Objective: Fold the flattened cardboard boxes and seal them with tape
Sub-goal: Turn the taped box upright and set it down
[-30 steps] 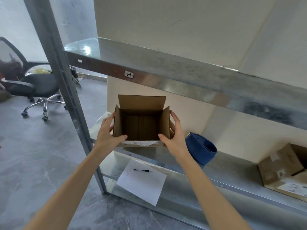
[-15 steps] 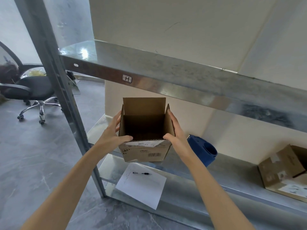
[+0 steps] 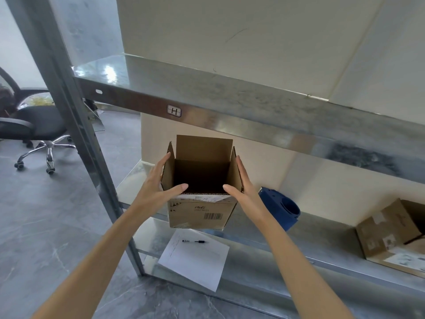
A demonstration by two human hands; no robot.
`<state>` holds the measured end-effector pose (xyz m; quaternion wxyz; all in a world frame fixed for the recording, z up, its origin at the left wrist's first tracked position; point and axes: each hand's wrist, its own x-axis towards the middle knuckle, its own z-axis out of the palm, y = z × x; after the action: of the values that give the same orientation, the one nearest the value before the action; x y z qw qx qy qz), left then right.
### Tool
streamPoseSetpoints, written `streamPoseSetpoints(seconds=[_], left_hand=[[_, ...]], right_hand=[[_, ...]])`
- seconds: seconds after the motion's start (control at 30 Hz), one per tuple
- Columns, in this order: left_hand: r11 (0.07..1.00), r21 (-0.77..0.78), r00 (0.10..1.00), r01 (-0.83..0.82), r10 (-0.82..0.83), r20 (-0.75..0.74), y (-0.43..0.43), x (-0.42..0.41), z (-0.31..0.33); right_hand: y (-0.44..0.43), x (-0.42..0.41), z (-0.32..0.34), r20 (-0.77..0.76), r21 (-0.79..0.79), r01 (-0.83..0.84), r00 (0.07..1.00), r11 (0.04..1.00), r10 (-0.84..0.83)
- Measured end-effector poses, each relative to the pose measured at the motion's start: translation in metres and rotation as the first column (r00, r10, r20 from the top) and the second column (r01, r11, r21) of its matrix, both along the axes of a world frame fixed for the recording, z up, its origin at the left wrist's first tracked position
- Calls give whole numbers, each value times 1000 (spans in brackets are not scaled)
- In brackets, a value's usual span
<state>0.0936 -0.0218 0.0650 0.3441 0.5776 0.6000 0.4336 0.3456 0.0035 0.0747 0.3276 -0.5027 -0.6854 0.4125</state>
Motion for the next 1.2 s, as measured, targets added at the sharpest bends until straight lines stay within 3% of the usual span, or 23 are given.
streamPoseSetpoints(seconds=[0.17,0.4,0.73,1.2], left_hand=[[1000,7,999,18,-18,51,0,3,-1],[997,31,997,77,-78,15,-2,-5,-11],[982,187,999,26,-18,-45,-4,7,-13],[945,308,994,106,-103,-26,-27,106,31]], right_hand=[[2,-3,3,3,7,50,999,999,-50],[-2,4,-8,-5,16,83,997,996,-83],[-21,0,-5,-91,139,140,988,980,-128],[-64,100,30,-176,221,251,961,943,-215]])
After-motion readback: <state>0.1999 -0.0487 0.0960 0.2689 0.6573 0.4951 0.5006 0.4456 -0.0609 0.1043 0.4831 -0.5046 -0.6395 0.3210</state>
